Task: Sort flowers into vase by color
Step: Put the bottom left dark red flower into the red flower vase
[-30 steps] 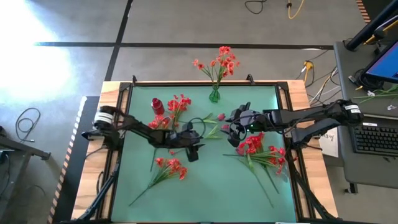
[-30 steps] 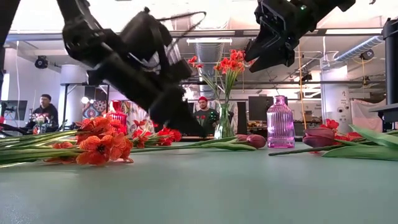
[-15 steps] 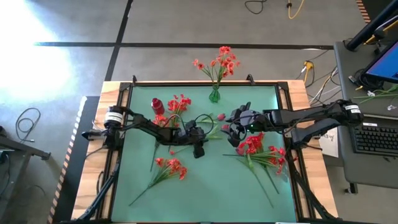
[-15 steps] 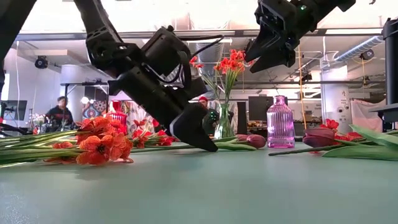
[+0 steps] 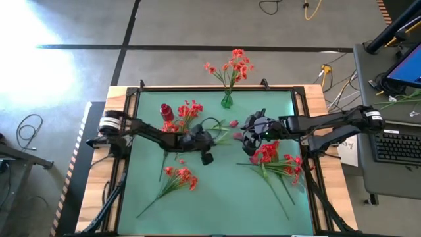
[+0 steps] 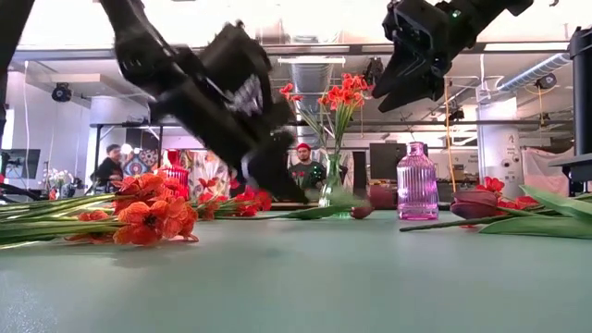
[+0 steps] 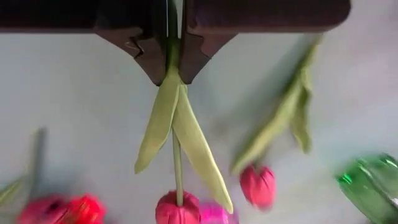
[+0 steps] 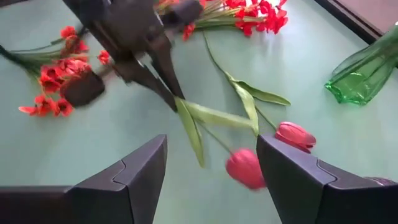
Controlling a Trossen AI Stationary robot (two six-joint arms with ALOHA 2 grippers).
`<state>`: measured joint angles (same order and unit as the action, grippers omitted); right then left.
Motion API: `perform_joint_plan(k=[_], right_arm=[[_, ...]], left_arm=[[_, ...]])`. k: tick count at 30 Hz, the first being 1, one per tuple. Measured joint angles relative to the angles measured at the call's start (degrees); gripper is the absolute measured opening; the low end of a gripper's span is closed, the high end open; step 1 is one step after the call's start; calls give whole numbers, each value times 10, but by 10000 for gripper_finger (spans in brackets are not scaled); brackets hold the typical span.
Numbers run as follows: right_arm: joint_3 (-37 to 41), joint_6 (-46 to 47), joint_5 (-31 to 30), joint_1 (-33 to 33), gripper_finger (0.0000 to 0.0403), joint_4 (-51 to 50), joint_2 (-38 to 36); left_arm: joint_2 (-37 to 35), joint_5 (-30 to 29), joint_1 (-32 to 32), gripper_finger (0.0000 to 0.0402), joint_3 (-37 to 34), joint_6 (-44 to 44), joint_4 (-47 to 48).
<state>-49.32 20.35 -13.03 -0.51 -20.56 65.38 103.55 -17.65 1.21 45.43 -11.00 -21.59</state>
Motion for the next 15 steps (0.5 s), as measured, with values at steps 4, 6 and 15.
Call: perform_joint_plan(k=[4, 6, 15], right_arm=[[0, 7, 0, 0, 233, -10, -40], [0, 7, 0, 0, 233, -8, -60], [0, -20, 0, 0, 235, 43, -85]], left_arm=[[-103, 2, 1, 0, -62, 6, -12], [-163, 11, 1, 0, -90, 15, -51], [-396, 22, -16, 0, -196, 102, -209]])
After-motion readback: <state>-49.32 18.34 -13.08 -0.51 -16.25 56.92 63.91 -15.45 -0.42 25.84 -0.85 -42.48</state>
